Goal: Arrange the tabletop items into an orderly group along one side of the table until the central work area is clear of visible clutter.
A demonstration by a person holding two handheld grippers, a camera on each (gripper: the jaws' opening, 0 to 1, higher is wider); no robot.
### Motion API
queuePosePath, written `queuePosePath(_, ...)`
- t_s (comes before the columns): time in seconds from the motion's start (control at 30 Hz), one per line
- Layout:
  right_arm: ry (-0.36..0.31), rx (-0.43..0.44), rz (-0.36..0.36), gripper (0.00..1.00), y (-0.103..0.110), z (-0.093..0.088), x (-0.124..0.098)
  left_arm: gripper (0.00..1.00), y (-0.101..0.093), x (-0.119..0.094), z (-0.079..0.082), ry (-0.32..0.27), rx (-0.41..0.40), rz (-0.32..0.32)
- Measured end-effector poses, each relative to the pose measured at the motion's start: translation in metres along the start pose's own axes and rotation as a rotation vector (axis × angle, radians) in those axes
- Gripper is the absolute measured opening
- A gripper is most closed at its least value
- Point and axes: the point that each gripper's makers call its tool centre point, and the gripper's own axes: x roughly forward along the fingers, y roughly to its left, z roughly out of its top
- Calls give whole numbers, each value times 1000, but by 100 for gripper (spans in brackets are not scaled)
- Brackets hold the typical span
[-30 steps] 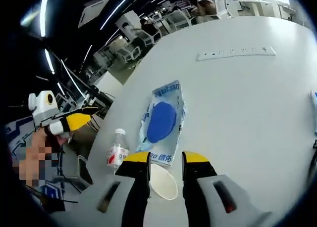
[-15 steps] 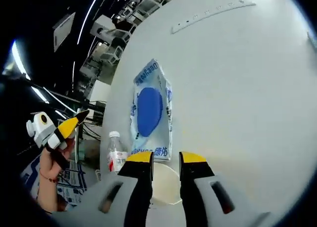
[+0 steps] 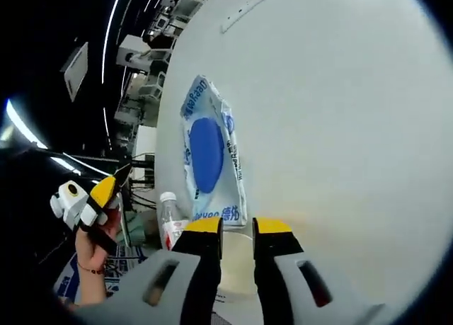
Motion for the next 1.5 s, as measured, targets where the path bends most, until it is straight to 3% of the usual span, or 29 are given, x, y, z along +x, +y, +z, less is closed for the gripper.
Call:
queuePosePath(0.47,19,81,32,12,1,-13,7,49,5,2,-4,-3,-7,3)
queuePosePath(1.07,-17,132,46,6,0,-8,17,49,12,7,-9,9,-12,4)
queuePosePath(1.5,-45,143,51,0,0,0,16,48,27,22,4,28,33,3)
